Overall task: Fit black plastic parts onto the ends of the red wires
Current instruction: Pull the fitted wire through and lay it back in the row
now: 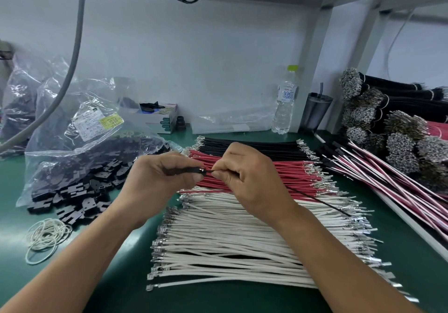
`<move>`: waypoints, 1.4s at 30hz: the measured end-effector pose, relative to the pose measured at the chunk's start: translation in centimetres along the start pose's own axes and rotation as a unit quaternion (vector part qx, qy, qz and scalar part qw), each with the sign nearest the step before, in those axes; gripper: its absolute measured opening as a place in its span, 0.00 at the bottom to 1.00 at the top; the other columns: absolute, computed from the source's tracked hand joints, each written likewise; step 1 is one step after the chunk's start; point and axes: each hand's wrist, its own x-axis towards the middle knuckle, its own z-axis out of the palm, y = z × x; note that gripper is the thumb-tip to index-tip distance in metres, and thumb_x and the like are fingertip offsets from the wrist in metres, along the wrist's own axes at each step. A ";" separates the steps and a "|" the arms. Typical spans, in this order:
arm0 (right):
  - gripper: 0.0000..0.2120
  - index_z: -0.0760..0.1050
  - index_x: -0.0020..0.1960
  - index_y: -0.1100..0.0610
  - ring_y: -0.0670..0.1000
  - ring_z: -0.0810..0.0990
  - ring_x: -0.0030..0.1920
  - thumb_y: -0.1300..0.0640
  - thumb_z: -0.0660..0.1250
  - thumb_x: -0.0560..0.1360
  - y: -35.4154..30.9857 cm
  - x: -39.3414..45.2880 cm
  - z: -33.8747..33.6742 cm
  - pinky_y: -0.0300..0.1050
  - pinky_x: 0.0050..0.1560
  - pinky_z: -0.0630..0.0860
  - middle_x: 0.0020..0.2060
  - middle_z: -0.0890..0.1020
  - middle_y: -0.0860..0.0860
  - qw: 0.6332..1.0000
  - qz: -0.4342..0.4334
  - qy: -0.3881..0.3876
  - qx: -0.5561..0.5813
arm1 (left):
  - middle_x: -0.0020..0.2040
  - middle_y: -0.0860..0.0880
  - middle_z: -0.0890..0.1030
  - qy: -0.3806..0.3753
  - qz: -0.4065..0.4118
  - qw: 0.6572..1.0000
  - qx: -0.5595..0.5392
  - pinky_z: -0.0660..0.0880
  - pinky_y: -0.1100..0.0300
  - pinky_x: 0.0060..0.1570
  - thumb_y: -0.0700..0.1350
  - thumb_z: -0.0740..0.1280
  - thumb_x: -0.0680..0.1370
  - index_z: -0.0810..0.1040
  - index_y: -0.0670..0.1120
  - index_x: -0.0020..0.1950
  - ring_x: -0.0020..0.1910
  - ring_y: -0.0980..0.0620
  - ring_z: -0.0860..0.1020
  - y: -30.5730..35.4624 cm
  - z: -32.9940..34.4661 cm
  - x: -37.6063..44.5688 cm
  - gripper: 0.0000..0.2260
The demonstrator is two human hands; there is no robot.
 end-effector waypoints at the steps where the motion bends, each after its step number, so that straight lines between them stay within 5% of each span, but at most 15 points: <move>1: 0.03 0.84 0.46 0.58 0.45 0.74 0.40 0.59 0.73 0.76 0.1 0.2 -0.3 0.39 0.43 0.72 0.39 0.76 0.46 1.000 0.005 -0.002 0.007 | 0.42 0.43 0.87 0.018 -0.022 0.998 -0.052 0.83 0.62 0.44 0.39 0.79 0.64 0.90 0.47 0.46 0.39 0.48 0.85 0.1 -0.1 0.0 0.12; 10: 0.02 0.83 0.46 0.54 0.44 0.75 0.41 0.57 0.72 0.77 1.8 -0.2 -2.7 0.41 0.45 0.74 0.39 0.76 0.43 0.998 0.050 0.041 -0.001 | 0.40 0.41 0.88 0.101 -0.039 0.985 -0.134 0.84 0.61 0.39 0.37 0.77 0.65 0.89 0.44 0.42 0.34 0.49 0.86 0.9 -1.6 0.3 0.07; 15: 0.02 0.82 0.46 0.52 0.46 0.77 0.44 0.56 0.71 0.78 1.3 -0.2 -2.6 0.48 0.46 0.77 0.41 0.77 0.42 0.998 0.046 0.026 0.036 | 0.43 0.39 0.88 0.011 -0.024 0.989 -0.147 0.84 0.59 0.43 0.42 0.79 0.64 0.89 0.44 0.46 0.39 0.46 0.87 1.1 -0.4 -0.2 0.11; 21: 0.03 0.82 0.47 0.52 0.49 0.79 0.44 0.56 0.70 0.79 0.8 -0.3 -2.1 0.53 0.46 0.77 0.41 0.79 0.45 0.997 0.043 0.007 0.064 | 0.44 0.39 0.88 -0.006 -0.032 0.983 -0.178 0.85 0.57 0.43 0.43 0.80 0.63 0.89 0.46 0.44 0.42 0.44 0.88 1.8 -0.5 -0.4 0.11; 29: 0.05 0.85 0.51 0.55 0.48 0.77 0.42 0.59 0.71 0.78 0.5 -0.3 -2.2 0.42 0.44 0.74 0.40 0.78 0.45 0.995 0.041 0.040 0.084 | 0.43 0.38 0.87 -0.009 -0.045 0.983 -0.177 0.84 0.58 0.42 0.43 0.79 0.63 0.89 0.45 0.45 0.41 0.45 0.88 1.8 -0.5 -0.4 0.12; 42: 0.04 0.86 0.49 0.55 0.48 0.77 0.40 0.60 0.75 0.75 0.1 -0.2 -2.3 0.37 0.41 0.71 0.39 0.78 0.46 0.992 0.023 0.064 0.102 | 0.42 0.38 0.87 -0.021 -0.055 0.980 -0.189 0.85 0.56 0.41 0.43 0.80 0.64 0.89 0.44 0.46 0.40 0.45 0.87 1.5 -0.7 -0.3 0.12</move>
